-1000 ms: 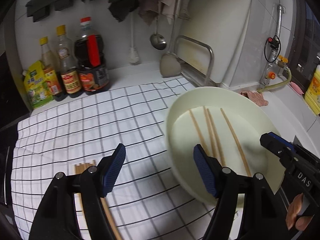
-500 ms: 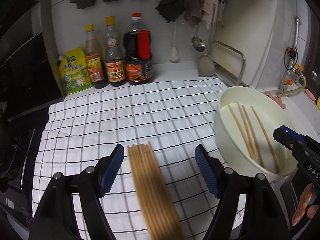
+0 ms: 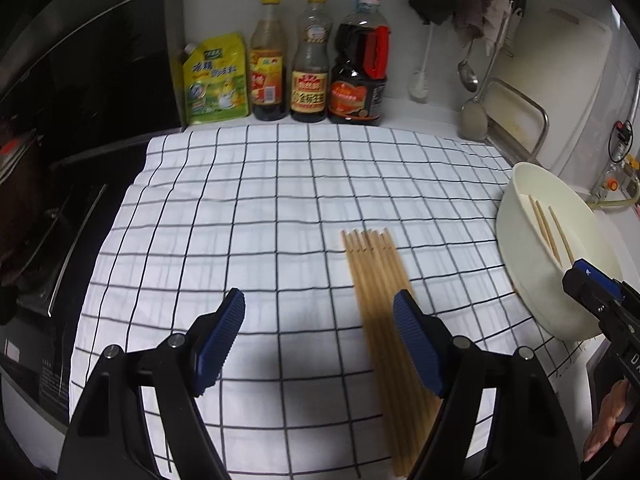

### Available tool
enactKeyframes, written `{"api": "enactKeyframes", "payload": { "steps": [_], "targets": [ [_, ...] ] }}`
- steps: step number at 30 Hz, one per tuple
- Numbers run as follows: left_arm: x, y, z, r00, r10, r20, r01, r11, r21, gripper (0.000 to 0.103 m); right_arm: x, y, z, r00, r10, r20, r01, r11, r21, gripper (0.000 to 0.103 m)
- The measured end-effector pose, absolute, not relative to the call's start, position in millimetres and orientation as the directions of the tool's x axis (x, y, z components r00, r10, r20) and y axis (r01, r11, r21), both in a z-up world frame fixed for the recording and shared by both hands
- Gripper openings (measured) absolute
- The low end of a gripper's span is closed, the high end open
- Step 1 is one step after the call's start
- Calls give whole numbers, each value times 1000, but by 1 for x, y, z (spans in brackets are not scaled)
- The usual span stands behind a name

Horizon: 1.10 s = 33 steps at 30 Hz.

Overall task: Organize utensils
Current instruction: 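Withdraw both open tools from the basin back to the chopstick bundle, then separate one chopstick and close the right tool on it while the left tool grasps another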

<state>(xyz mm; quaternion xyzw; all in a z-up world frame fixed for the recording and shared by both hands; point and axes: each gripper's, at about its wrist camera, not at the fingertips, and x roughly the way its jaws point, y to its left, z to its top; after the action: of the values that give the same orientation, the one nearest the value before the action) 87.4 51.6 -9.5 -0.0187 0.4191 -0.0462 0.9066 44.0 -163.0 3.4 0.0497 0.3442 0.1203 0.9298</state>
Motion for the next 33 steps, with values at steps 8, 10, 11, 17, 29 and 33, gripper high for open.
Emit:
{"api": "enactKeyframes", "payload": {
  "steps": [8,10,11,17,29,33],
  "targets": [
    [80,73,-30,628,-74,-775,16,997,-82,80,47,-116,-24,664,299,-685,-270,951,152,42],
    [79,76,-33,629,-68,-775,8,997,-81,82,51,-109,-35,641,295,-708,-275,950,146,42],
    [78,77,-35,628,-68,-775,7,997,-82,82,53,-105,-41,630,289,-721,-276,951,140,42],
    [78,79,-45,622,-51,-781,-5,998,-69,84,63,-93,-63,594,260,-761,-267,956,119,42],
    [80,69,-57,609,-42,-792,5,999,-49,87,71,-89,-78,572,218,-791,-258,963,80,42],
    [81,68,-59,604,-38,-796,2,999,-46,87,70,-87,-78,574,205,-793,-262,963,59,42]
  ]
}}
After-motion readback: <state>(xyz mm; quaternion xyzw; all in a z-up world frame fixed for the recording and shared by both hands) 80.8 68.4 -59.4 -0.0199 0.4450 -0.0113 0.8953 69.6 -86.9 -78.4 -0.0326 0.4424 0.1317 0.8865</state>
